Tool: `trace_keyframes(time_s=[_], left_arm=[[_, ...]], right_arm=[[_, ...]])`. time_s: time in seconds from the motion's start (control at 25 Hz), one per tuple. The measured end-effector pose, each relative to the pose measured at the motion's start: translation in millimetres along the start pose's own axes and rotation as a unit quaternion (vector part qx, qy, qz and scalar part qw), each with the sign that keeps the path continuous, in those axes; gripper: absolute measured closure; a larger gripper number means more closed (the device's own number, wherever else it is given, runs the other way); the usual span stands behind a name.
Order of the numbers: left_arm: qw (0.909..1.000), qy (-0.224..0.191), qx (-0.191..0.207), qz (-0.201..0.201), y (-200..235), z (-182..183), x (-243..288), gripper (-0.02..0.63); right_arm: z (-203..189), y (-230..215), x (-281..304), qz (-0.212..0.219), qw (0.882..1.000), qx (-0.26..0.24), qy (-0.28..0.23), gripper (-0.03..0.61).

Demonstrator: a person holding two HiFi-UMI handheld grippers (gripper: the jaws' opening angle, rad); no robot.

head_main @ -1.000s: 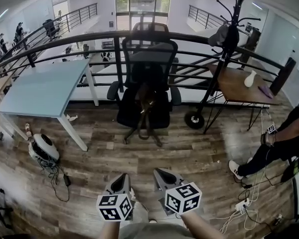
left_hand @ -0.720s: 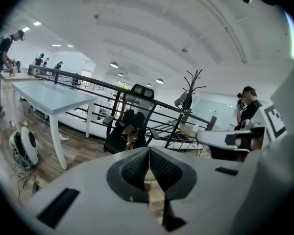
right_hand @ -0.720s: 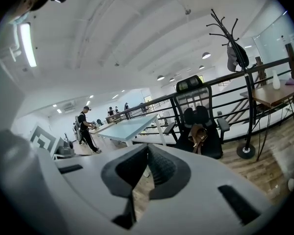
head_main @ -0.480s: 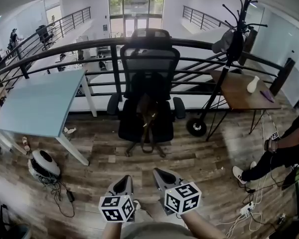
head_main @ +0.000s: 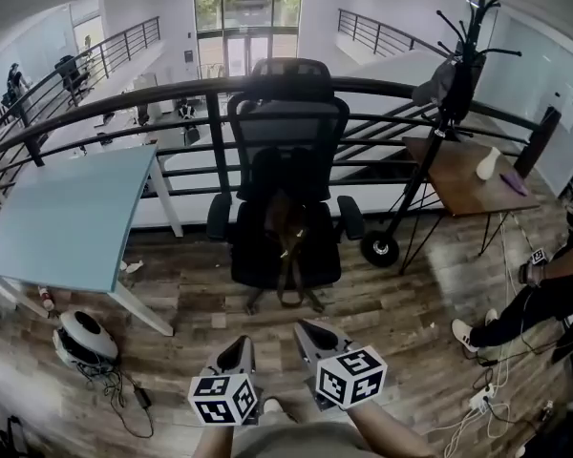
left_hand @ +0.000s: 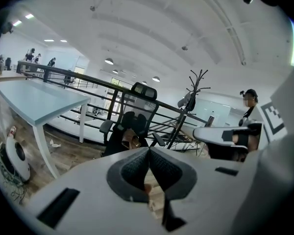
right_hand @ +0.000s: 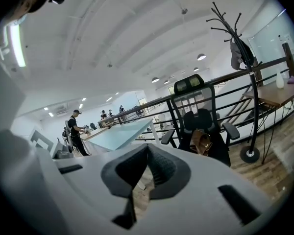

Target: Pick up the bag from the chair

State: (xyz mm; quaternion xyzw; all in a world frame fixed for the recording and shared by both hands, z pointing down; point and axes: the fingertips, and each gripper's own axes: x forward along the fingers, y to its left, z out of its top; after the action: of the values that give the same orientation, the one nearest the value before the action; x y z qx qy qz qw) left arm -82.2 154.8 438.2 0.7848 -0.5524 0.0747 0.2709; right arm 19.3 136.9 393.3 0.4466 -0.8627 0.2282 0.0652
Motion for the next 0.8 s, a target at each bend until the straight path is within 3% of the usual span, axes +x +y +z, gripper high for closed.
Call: trace_keyframes(time_s=[0.4,0.8], left_arm=[[0.9998,0.012,-0.001,-0.013,33.7,13.3,27.9,0.611],[0.9995,0.029,-0.009,-0.013,49.1,17.9,72.8,0.611]], right_arm=[[11.4,-4.9,45.0,-0.013,1.000,0.002,-0.007,0.578],[5.0,-42.1,83.3,-0.018,1.000,0.015,0.016,0.578]])
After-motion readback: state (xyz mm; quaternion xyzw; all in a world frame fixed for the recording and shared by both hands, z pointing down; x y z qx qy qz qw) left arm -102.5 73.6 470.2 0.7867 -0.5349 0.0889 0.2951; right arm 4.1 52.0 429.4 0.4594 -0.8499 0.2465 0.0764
